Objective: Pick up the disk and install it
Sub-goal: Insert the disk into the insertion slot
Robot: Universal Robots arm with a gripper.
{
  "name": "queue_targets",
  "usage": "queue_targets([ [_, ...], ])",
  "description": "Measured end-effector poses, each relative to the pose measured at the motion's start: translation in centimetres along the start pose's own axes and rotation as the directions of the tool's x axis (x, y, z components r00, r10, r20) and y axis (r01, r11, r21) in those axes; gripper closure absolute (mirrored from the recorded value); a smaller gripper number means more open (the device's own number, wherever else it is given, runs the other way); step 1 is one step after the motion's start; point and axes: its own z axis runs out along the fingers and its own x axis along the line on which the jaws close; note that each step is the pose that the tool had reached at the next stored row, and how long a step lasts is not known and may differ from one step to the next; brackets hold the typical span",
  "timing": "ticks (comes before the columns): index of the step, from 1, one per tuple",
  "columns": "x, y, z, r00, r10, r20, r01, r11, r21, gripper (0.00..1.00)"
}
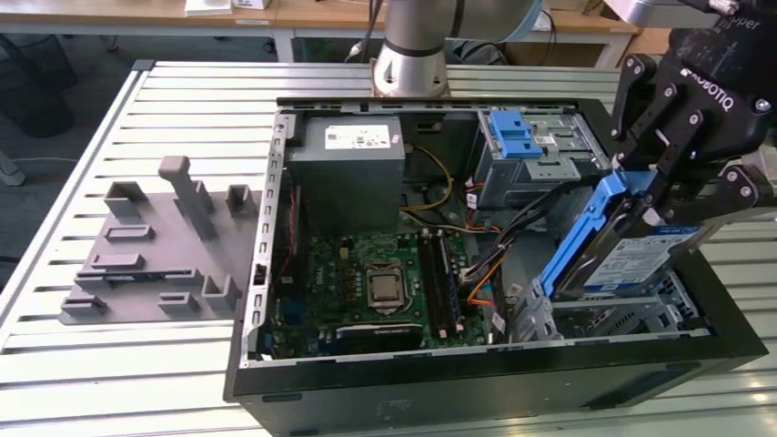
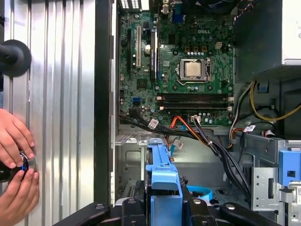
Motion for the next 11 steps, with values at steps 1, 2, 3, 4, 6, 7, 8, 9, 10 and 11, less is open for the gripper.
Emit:
queue_targets([
  [1,0.00,0.00,0.09,1.0000,0.000,0.0000,0.000,1.0000,0.0000,0.64],
  [2,0.00,0.00,0.20,1.0000,0.000,0.0000,0.000,1.0000,0.0000,0.64],
  [3,0.00,0.00,0.31,1.0000,0.000,0.0000,0.000,1.0000,0.0000,0.64],
  [4,0.00,0.00,0.44,1.0000,0.000,0.0001,0.000,1.0000,0.0000,0.64],
  [6,-0.01,-0.01,0.74,1.0000,0.000,0.0000,0.000,1.0000,0.0000,0.64],
  [7,-0.01,-0.01,0.88,1.0000,0.000,-0.0001,0.000,1.0000,0.0000,0.64],
  [8,-0.01,-0.01,1.02,1.0000,0.000,0.0000,0.000,1.0000,0.0000,0.64],
  [9,-0.01,-0.01,1.15,1.0000,0.000,0.0000,0.000,1.0000,0.0000,0.64],
  [10,-0.01,-0.01,1.30,1.0000,0.000,0.0001,0.000,1.0000,0.0000,0.64],
  [11,-0.01,-0.01,1.44,1.0000,0.000,0.0001,0.000,1.0000,0.0000,0.64],
])
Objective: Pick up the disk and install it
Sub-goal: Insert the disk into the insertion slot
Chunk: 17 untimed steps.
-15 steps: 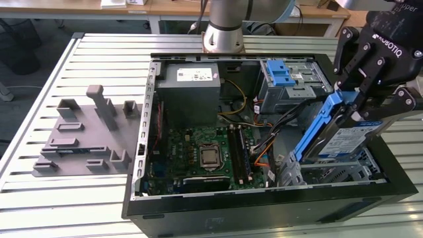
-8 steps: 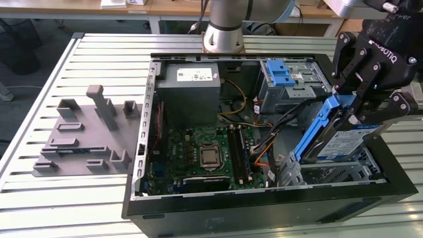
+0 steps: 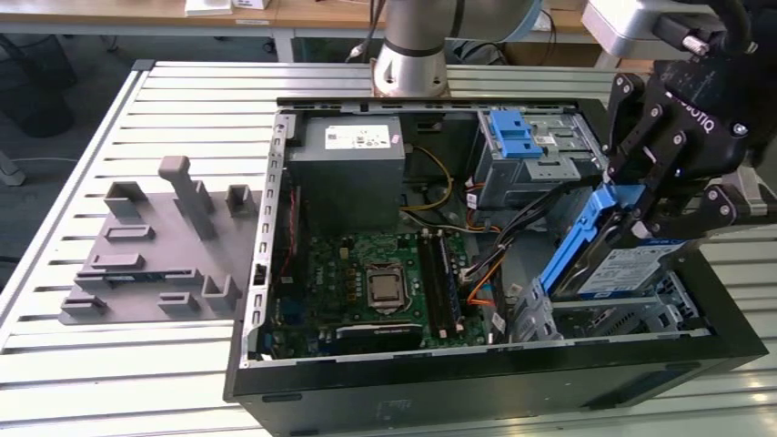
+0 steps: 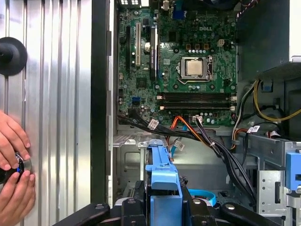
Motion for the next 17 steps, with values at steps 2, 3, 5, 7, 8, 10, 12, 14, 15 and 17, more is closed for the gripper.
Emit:
queue_targets([
  [2,0.00,0.00,0.29,1.0000,0.000,-0.0001,0.000,1.0000,0.0001,0.64],
  [3,0.00,0.00,0.45,1.0000,0.000,0.0000,0.000,1.0000,0.0000,0.64],
  [5,0.01,0.00,0.73,1.0000,0.000,-0.0002,0.000,1.0000,0.0000,0.64],
  [7,0.03,-0.01,1.02,1.0000,0.000,-0.0001,0.000,1.0000,0.0000,0.64],
  [8,0.04,-0.01,1.16,1.0000,0.000,0.0000,0.000,1.0000,0.0000,0.64],
  [10,0.06,-0.01,1.45,1.0000,0.000,-0.0001,0.000,1.0000,0.0000,0.64],
  [12,0.08,-0.01,1.75,1.0000,0.000,-0.0001,0.000,1.0000,0.0000,0.64],
  [14,0.09,-0.02,2.05,1.0000,0.000,-0.0001,0.000,1.0000,0.0000,0.64],
  [15,0.09,-0.02,2.20,1.0000,0.000,-0.0001,0.000,1.0000,0.0000,0.64],
  [17,0.10,-0.02,2.51,1.0000,0.000,-0.0001,0.000,1.0000,0.0000,0.64],
])
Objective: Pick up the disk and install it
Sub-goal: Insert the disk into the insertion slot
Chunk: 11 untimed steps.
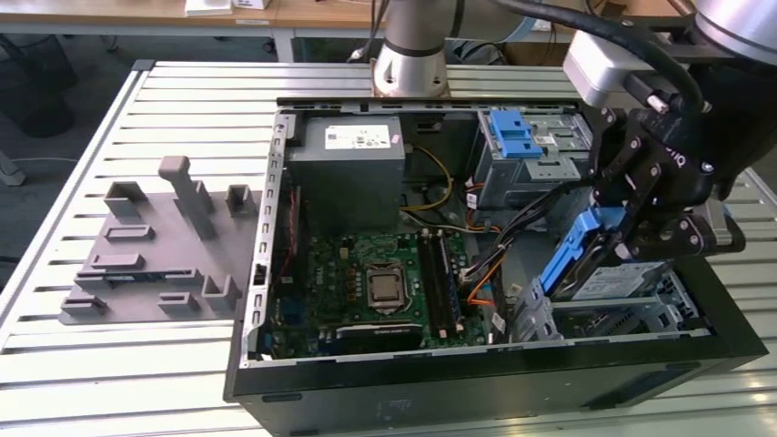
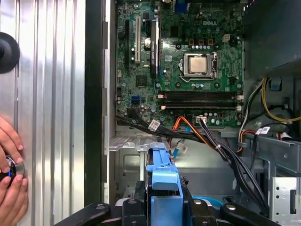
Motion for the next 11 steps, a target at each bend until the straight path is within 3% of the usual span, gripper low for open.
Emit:
queue_targets([
  [11,0.03,-0.02,1.72,1.0000,0.000,0.0000,0.000,1.0000,0.0000,0.64],
])
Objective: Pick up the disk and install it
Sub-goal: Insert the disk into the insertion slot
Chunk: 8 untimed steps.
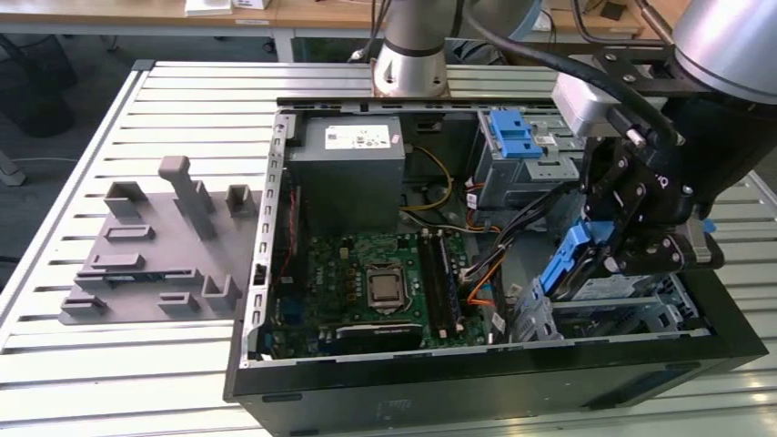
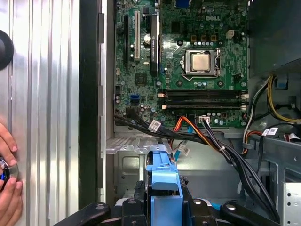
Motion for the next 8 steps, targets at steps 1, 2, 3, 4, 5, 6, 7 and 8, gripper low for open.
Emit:
queue_targets([
  [1,0.00,0.00,0.03,1.0000,0.000,-0.0001,0.000,1.0000,0.0000,0.64],
  [2,0.00,0.00,0.03,1.0000,0.000,-0.0002,0.000,1.0000,0.0000,0.64],
  [3,0.00,0.00,0.03,1.0000,0.000,-0.0002,0.000,1.0000,0.0000,0.64],
  [4,0.00,0.00,0.03,1.0000,0.000,-0.0002,0.000,1.0000,0.0000,0.64],
  [5,0.00,0.00,0.04,1.0000,0.000,-0.0002,0.000,1.0000,0.0000,0.64],
  [6,0.00,0.00,0.04,1.0000,0.000,-0.0001,0.000,1.0000,0.0000,0.64],
  [7,0.00,0.00,0.04,1.0000,0.000,-0.0001,0.000,1.0000,0.0000,0.62],
  [8,0.00,0.00,0.04,1.0000,0.000,-0.0003,0.000,1.0000,0.0000,0.62],
])
